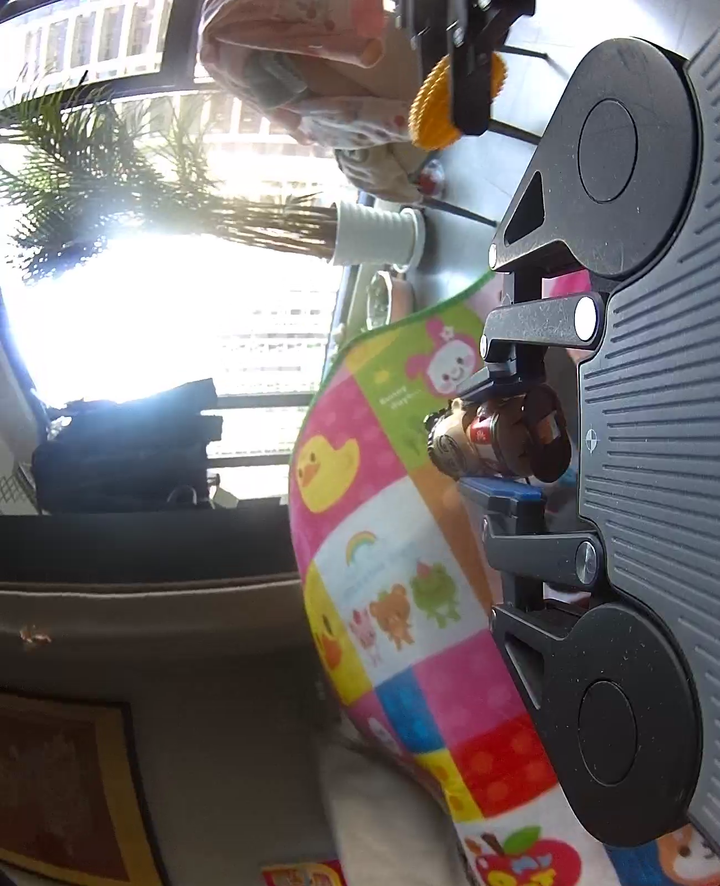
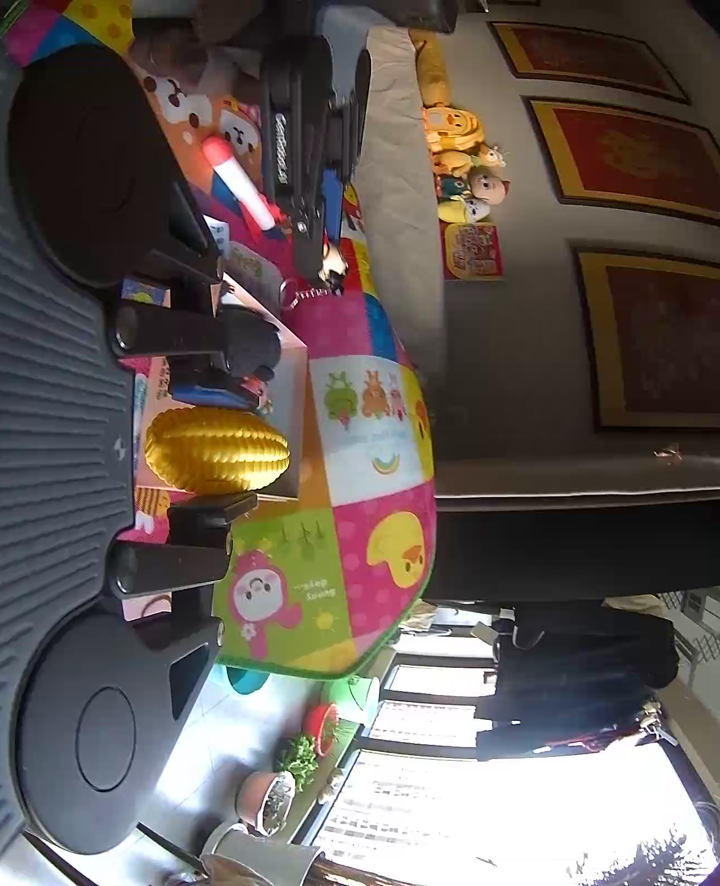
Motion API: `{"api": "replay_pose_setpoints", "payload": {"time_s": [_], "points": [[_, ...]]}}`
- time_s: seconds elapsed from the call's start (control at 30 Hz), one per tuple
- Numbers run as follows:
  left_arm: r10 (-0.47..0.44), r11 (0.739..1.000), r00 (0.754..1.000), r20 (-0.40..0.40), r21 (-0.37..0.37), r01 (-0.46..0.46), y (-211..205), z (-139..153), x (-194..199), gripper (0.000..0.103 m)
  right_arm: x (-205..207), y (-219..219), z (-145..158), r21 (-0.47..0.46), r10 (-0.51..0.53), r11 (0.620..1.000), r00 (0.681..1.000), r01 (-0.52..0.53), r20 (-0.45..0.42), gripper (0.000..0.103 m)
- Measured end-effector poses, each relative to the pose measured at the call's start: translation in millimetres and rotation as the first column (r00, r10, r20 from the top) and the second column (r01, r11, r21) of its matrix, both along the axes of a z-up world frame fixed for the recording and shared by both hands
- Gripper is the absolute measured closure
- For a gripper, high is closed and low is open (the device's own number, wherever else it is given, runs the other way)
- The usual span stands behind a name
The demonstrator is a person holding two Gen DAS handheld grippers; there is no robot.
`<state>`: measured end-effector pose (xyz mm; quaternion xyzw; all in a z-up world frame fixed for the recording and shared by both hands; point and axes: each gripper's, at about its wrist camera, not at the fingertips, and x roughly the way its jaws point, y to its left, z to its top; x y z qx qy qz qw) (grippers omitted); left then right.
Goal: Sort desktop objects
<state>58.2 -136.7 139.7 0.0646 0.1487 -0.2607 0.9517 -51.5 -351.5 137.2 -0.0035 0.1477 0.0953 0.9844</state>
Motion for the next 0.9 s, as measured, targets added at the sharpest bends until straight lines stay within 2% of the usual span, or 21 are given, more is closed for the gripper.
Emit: {"api": "replay_pose_setpoints", "payload": {"time_s": [0.07, 0.1, 0.13, 0.23, 0.4, 0.53, 0.7, 0.73, 0.9], "points": [[-0.003, 1.0, 1.0, -0.005, -0.003, 0.003, -14.4, -4.2, 20.5, 0.059, 4.5, -7.4, 3.5, 0.006, -0.014, 1.0, 1.0, 0.014, 0.007, 0.073], [0.013, 1.0, 1.0, -0.016, -0.008, -0.013, -16.9, -8.6, 27.6, 0.044, 7.4, -10.3, 4.0, 0.009, -0.024, 1.0, 1.0, 0.024, 0.003, 0.073], [0.021, 1.0, 0.999, -0.031, -0.019, -0.021, -16.0, -12.8, 32.1, 0.038, 10.8, -13.3, 3.5, 0.013, -0.035, 0.999, 0.999, 0.036, -0.005, 0.073], [0.038, 0.999, 0.997, -0.067, -0.021, -0.04, -4.6, -26.8, 31.0, 0.025, 18.9, -19.1, -2.6, 0.02, -0.04, 0.999, 0.998, 0.041, -0.038, 0.073], [0.096, 0.993, 0.992, -0.083, 0.074, -0.089, 24.1, -59.5, 2.8, 0.008, 45.6, -18.6, -9.8, 0.058, -0.016, 0.998, 0.995, 0.022, -0.099, 0.073], [0.126, 0.988, 0.984, -0.124, 0.101, -0.114, 49.6, -82.1, -18.1, 0.006, 87.4, -1.9, -3.5, 0.097, 0.045, 0.995, 0.991, -0.033, -0.129, 0.073], [0.188, 0.982, 0.963, -0.196, 0.054, -0.181, 86.9, -98.0, -31.6, 0.003, 156.0, 31.2, -11.3, 0.129, 0.059, 0.991, 0.972, -0.03, -0.228, 0.073], [0.201, 0.98, 0.958, -0.203, 0.051, -0.194, 94.4, -100.5, -34.3, 0.003, 166.2, 36.9, -15.5, 0.129, 0.05, 0.991, 0.968, -0.019, -0.245, 0.07], [0.275, 0.961, 0.935, -0.225, 0.088, -0.261, 125.9, -117.0, -45.5, 0.001, 181.2, 48.1, -26.9, 0.161, 0.03, 0.987, 0.961, 0.015, -0.276, 0.069]]}}
